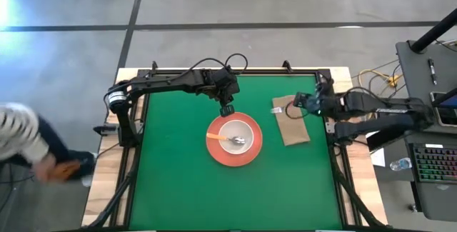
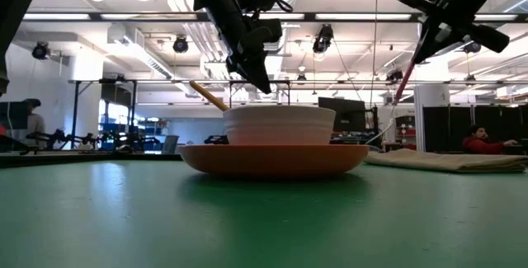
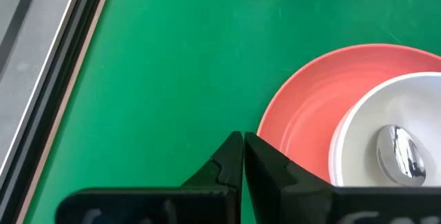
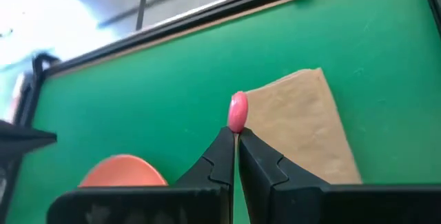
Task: Set table place
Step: Put the pink fork to the right of the orange plate
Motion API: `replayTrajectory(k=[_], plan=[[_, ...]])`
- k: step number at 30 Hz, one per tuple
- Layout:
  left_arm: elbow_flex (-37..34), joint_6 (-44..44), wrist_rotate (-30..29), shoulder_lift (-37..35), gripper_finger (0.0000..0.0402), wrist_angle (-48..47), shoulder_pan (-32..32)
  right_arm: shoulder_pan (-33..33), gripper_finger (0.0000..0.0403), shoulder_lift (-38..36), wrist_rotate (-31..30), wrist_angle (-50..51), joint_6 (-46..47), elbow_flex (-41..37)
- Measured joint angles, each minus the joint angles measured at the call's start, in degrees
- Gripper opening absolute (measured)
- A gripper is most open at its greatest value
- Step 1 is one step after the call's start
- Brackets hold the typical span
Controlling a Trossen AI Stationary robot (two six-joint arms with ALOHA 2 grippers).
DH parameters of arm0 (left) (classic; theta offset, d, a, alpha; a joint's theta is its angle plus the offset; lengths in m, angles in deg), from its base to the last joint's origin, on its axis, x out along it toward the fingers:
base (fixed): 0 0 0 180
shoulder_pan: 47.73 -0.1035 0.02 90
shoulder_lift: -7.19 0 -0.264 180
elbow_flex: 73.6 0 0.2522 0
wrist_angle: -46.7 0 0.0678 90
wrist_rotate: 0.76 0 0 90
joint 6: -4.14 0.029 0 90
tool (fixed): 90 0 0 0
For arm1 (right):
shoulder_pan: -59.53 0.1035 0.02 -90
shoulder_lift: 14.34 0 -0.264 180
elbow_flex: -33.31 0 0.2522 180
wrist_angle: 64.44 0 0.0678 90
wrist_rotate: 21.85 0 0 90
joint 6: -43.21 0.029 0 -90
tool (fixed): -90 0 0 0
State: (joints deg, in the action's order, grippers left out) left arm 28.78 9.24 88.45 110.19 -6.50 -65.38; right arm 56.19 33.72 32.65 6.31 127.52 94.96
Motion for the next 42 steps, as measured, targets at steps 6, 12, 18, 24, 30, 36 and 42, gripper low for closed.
replayTrajectory(k=[6,12,18,24,30,36,42], plan=[[-0.08,0.28,0.02,0.00,0.0000,-0.05,0.00,8.38,0.0008,6.82,-5.44,0.35,12.81,-1.05],[-0.13,2.43,0.28,0.00,0.0000,-0.09,0.00,13.02,0.0009,14.95,-5.20,2.78,22.52,-0.23],[-0.15,2.80,0.49,0.02,0.0000,-0.57,0.00,17.51,0.0009,19.55,1.11,2.99,27.48,0.82],[-0.35,2.86,0.57,0.02,0.0000,-0.52,0.00,23.36,0.0009,23.52,4.99,2.23,33.99,2.26],[-1.01,3.30,0.68,0.04,0.0000,-0.46,0.00,26.94,0.0009,25.06,5.89,8.83,36.15,5.13],[-1.01,1.63,2.89,0.04,0.0000,2.10,0.08,21.67,0.0030,21.56,12.69,19.30,18.00,6.89],[-1.01,-6.76,3.30,0.04,0.0000,2.94,0.11,8.21,0.0088,18.84,23.41,16.01,-10.74,5.73]])
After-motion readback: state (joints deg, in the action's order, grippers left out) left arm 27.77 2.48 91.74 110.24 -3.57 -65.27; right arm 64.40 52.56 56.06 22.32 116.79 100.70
